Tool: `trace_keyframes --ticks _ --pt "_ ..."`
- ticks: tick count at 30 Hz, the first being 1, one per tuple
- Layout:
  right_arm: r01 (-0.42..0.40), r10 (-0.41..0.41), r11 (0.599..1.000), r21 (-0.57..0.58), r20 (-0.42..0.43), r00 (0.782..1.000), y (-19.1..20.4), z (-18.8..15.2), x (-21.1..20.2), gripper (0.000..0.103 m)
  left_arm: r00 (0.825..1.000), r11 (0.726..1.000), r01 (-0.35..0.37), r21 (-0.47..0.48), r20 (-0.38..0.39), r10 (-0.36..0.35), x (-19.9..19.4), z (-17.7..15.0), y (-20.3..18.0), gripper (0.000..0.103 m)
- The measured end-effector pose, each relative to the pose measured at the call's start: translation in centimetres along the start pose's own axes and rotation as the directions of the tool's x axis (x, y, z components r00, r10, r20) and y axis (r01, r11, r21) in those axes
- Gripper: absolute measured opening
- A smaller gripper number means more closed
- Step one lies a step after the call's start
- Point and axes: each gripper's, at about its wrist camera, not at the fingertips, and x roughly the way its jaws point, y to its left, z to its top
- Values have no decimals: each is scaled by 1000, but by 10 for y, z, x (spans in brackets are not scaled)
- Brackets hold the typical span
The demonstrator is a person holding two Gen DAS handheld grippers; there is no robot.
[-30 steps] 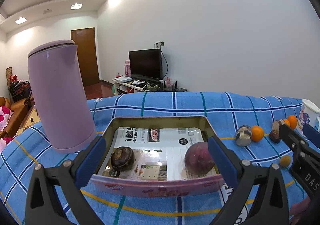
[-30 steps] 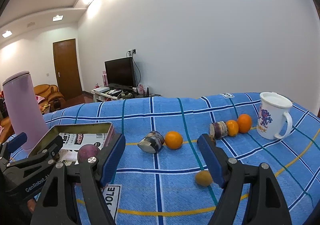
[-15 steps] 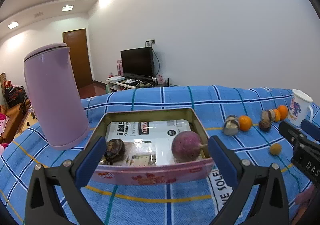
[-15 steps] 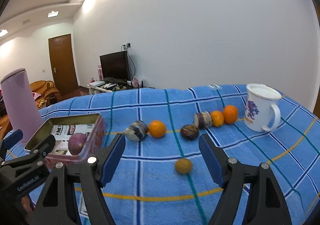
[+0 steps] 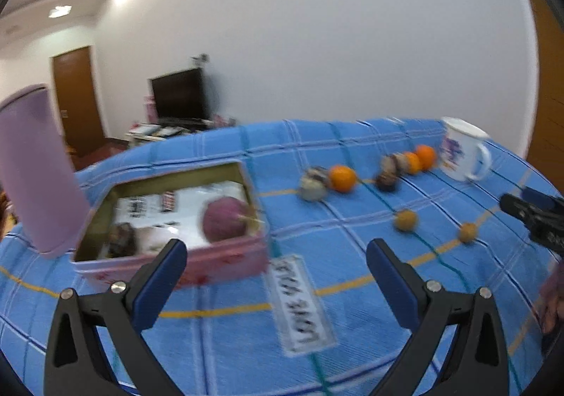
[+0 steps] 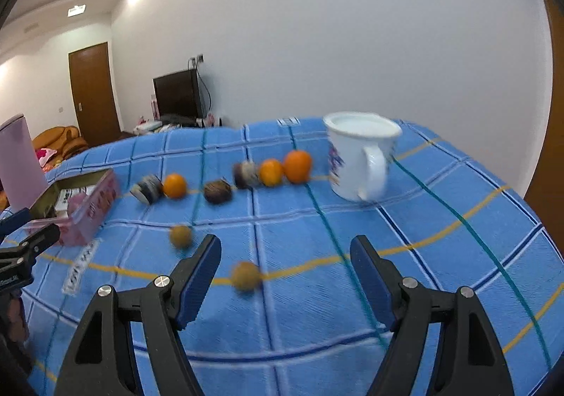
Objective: Organize fruits
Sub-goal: 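Grasp a small yellow-brown fruit with the left gripper while the right gripper grasps another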
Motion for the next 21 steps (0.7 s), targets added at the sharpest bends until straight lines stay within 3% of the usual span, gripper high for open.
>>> trace_keyframes --ticks 5,7,8,12,16,19,21 --pt "-80 78 997 -16 -107 991 -10 -1 9 74 999 996 48 70 -26 -46 -1 -2 -31 103" --pt "-131 124 991 -35 -169 978 -2 -1 19 58 997 995 65 82 -35 -62 -2 -3 -38 103" --pt "-156 144 987 -46 -196 970 3 -2 24 57 997 994 70 83 -43 -67 -2 -4 -41 103" --pt "-180 141 973 -141 -252 957 28 -5 45 54 995 994 86 72 -65 -81 0 -4 -44 103" --pt "-213 145 962 -168 -345 927 42 -7 72 35 993 994 88 72 -85 -82 3 -4 -45 99" --pt "-225 155 959 -172 -349 924 41 -3 73 26 987 992 122 45 -115 -116 10 0 -43 98" --pt "-229 157 957 -177 -345 925 39 -3 70 26 980 988 153 28 -133 -148 17 6 -44 94"
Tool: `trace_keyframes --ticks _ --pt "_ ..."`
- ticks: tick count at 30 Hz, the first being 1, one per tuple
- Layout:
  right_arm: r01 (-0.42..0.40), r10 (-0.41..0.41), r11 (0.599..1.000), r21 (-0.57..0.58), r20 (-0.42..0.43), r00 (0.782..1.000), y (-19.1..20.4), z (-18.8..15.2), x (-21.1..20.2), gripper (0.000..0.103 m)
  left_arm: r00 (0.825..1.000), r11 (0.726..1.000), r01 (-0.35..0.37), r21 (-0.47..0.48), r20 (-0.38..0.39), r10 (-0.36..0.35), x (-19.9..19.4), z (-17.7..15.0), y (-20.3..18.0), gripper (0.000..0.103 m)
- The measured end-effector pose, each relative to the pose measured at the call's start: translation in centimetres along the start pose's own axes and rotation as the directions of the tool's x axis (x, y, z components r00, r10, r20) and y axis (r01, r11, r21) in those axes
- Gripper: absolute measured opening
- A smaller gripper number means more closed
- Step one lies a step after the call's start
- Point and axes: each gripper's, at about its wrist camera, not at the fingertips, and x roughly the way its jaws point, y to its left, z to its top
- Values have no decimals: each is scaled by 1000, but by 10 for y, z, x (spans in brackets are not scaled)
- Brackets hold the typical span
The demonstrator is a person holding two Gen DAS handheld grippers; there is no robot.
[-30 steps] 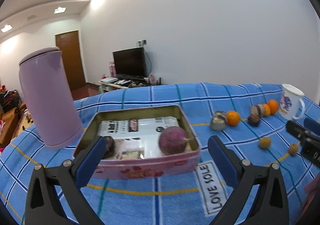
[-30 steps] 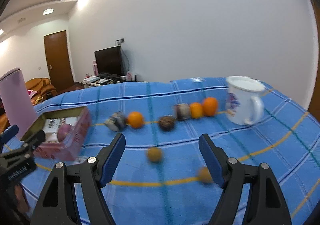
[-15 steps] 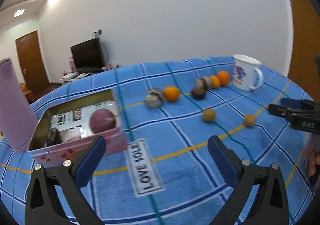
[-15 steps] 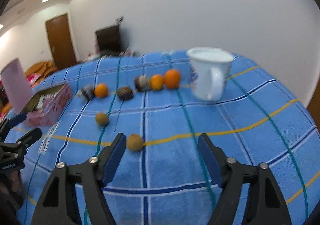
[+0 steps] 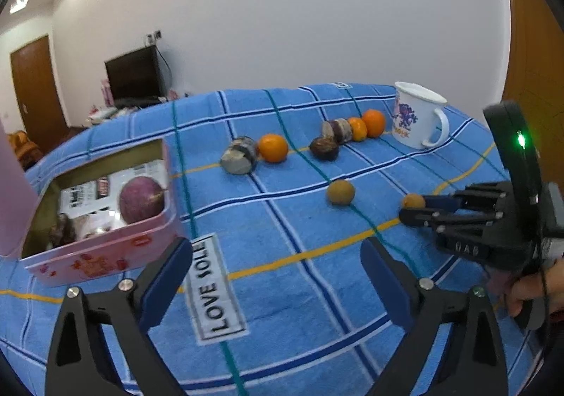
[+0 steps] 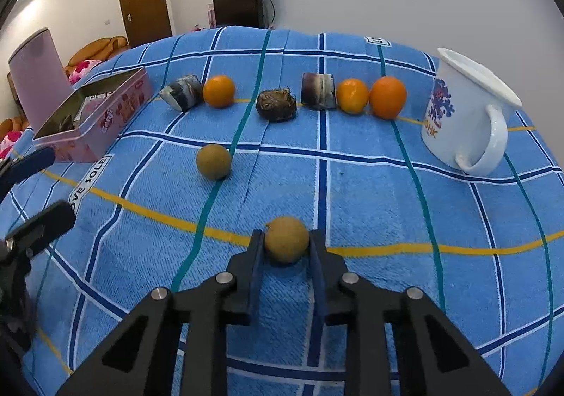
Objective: Organize fruits
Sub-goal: 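Grasp a small yellow-brown fruit with the left gripper while the right gripper grasps another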
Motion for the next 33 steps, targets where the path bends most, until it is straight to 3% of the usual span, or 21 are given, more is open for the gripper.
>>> trace_keyframes --ticks 4,9,11,13,16,18,20,27,33 --pt "0 -5 998 70 66 998 -18 3 -6 26 999 999 39 -21 -30 -40 16 20 -7 90" --pt "24 -66 980 198 211 975 -49 6 -24 26 994 997 83 3 -74 -82 48 44 -32 78" --pt "18 -68 977 214 227 971 -56 4 -29 26 989 995 96 9 -114 -94 66 50 -40 67" --pt "-2 -53 974 228 237 970 -61 2 -31 26 984 995 95 15 -153 -92 81 52 -47 49" --pt "-19 -35 974 225 233 972 -61 4 -31 26 972 995 102 -1 -213 -99 104 50 -53 37" --pt "-27 -27 974 224 236 971 -61 5 -31 26 968 995 96 -3 -234 -94 113 46 -55 34" --pt "-34 -20 973 228 231 973 -61 5 -28 26 974 996 82 28 -213 -74 113 45 -61 33" --pt "-20 -37 969 244 227 973 -62 2 -27 26 973 993 119 -20 -199 -121 109 43 -54 31" --pt "22 -90 970 242 272 958 -58 0 -38 26 987 990 130 -47 -85 -134 73 40 -37 31"
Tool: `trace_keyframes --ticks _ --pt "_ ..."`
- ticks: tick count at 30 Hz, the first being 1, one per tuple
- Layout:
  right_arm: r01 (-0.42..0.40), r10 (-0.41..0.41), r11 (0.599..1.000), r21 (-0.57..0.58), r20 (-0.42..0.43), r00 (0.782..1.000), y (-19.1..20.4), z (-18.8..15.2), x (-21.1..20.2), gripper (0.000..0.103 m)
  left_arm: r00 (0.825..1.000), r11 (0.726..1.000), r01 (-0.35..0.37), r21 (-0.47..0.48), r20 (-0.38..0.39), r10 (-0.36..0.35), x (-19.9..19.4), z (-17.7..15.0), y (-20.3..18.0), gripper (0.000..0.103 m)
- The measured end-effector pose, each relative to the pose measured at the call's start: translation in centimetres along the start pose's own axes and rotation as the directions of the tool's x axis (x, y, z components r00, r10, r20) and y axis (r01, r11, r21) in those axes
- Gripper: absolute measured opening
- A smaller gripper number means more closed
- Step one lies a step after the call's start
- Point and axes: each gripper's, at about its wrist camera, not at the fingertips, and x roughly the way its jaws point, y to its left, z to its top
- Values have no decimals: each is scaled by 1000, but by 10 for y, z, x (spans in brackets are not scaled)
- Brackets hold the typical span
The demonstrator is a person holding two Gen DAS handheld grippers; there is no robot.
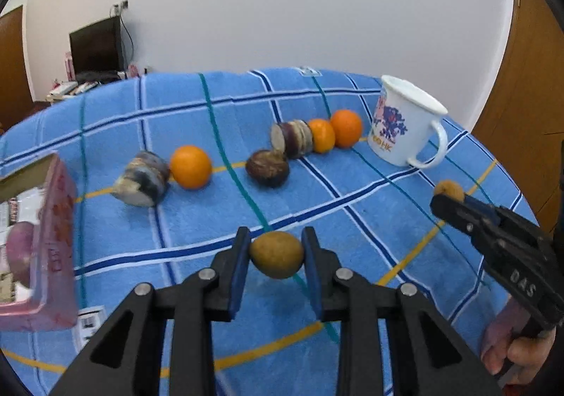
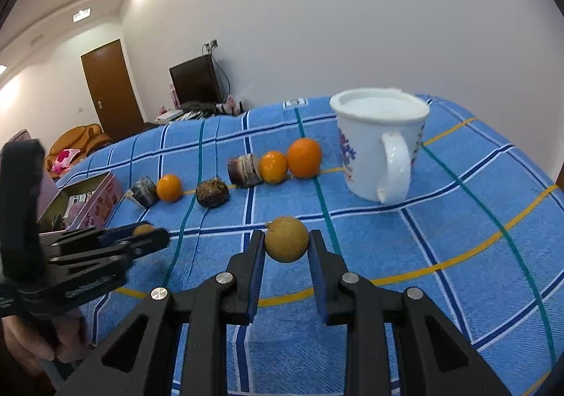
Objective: Organize fruits
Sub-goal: 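Grasp a small yellow-brown fruit with the left gripper while the right gripper grasps another, then carry both small yellow-brown fruits over the tin and release them inside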
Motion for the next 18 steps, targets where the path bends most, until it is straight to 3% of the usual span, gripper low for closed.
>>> trace_keyframes --ticks 4,10,18 --pt "8 -8 1000 -21 16 1000 6 0 -3 26 998 998 -57 17 36 57 -15 -1 10 31" --pt "13 -15 999 -47 -28 999 24 0 2 26 987 991 -130 31 96 126 -42 -3 31 31" --pt "-39 39 994 -103 -9 999 80 17 1 26 965 976 -217 6 152 214 -62 -4 63 31"
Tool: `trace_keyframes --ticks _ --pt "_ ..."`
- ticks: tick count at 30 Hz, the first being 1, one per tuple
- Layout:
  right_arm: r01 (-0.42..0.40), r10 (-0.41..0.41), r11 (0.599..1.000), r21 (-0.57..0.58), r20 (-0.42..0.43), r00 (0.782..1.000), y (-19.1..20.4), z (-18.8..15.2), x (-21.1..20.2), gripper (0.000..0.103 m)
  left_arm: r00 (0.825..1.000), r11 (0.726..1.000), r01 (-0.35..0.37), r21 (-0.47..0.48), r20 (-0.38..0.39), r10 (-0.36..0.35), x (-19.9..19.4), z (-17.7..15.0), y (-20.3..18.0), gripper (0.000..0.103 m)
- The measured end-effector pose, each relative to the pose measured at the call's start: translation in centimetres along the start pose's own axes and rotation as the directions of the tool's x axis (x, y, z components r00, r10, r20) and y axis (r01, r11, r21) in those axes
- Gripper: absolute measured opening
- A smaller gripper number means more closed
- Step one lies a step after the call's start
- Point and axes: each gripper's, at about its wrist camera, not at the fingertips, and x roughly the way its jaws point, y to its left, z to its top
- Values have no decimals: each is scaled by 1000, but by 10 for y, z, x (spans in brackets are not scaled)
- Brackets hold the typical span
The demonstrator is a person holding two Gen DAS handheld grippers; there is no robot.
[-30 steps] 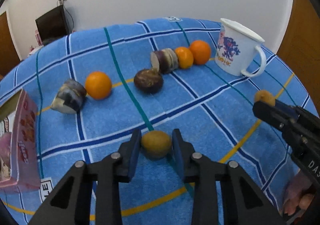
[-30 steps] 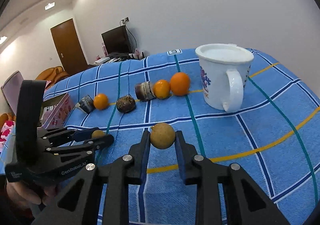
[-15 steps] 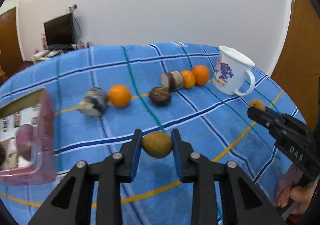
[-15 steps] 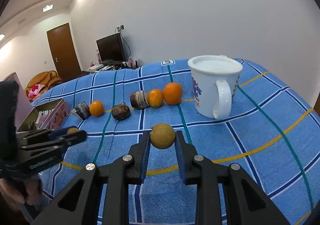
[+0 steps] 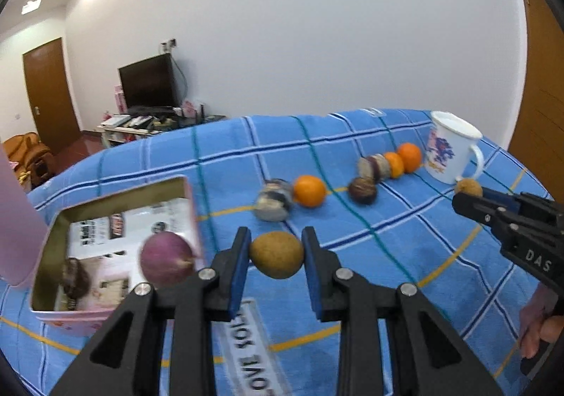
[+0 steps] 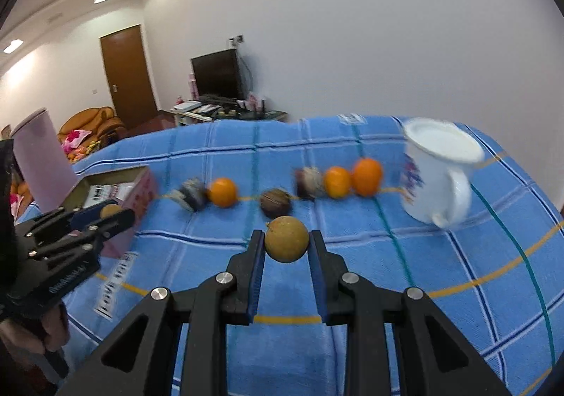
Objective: Organize fruits
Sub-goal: 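Carry both small yellow-brown fruits over the tin and release them inside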
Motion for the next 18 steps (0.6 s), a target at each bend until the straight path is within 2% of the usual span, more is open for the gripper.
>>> trace_keyframes --ticks 9,18 --pt "-88 89 995 -45 14 996 79 13 27 27 996 991 -82 -109 30 86 -9 4 63 31" --pt "-166 170 982 -88 36 985 139 20 51 27 977 966 -199 -164 45 209 -16 3 121 31"
